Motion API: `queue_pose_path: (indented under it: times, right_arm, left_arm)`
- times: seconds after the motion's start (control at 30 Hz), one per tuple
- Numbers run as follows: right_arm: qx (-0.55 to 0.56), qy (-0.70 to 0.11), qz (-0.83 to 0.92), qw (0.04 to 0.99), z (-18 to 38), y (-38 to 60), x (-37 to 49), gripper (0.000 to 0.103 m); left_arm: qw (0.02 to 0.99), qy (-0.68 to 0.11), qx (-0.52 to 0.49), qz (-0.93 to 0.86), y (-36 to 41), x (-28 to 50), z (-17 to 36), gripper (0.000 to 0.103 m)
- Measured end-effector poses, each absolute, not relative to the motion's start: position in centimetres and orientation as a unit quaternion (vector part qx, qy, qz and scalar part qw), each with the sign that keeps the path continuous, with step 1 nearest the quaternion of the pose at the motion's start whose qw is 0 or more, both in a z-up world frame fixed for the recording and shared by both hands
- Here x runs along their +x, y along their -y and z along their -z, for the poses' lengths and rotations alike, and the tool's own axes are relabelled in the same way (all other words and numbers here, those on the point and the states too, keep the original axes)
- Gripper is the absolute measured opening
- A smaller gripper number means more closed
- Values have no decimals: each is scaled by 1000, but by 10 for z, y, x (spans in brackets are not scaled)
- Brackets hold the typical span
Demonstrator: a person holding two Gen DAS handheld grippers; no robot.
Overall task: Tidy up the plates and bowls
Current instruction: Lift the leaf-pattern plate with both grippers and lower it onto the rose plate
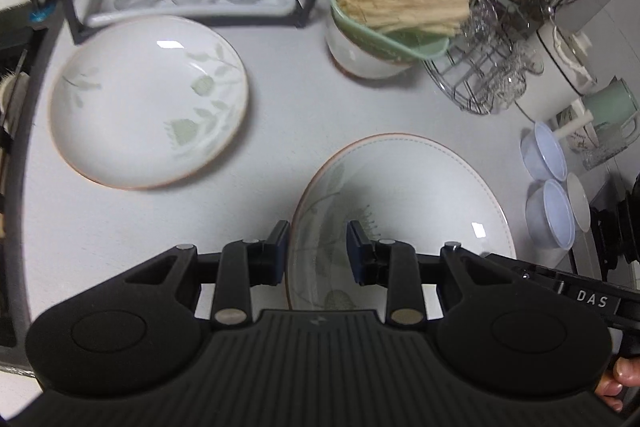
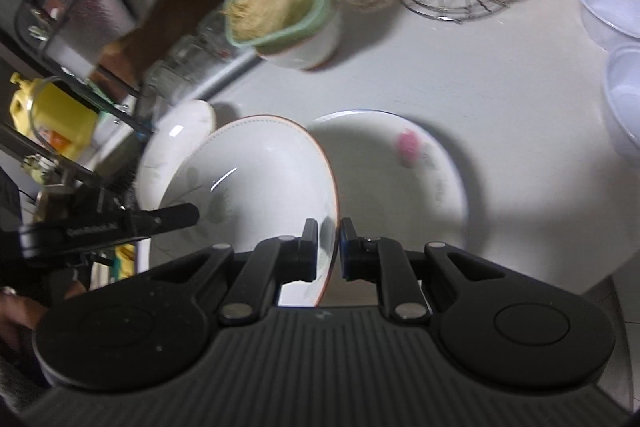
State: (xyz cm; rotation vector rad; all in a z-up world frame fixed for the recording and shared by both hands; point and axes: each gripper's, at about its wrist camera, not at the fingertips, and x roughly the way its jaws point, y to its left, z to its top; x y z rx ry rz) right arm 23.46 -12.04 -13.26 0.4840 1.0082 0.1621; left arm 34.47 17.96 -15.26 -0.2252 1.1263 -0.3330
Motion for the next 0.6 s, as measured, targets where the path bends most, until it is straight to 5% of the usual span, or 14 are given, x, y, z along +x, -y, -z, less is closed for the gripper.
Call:
queue_pose_path:
  times: [0.6]
  right_arm:
    - [226,-473,-57,849,170,153,244,14]
  left_arm:
    - [831,-544,7,116,-102,361,175,35]
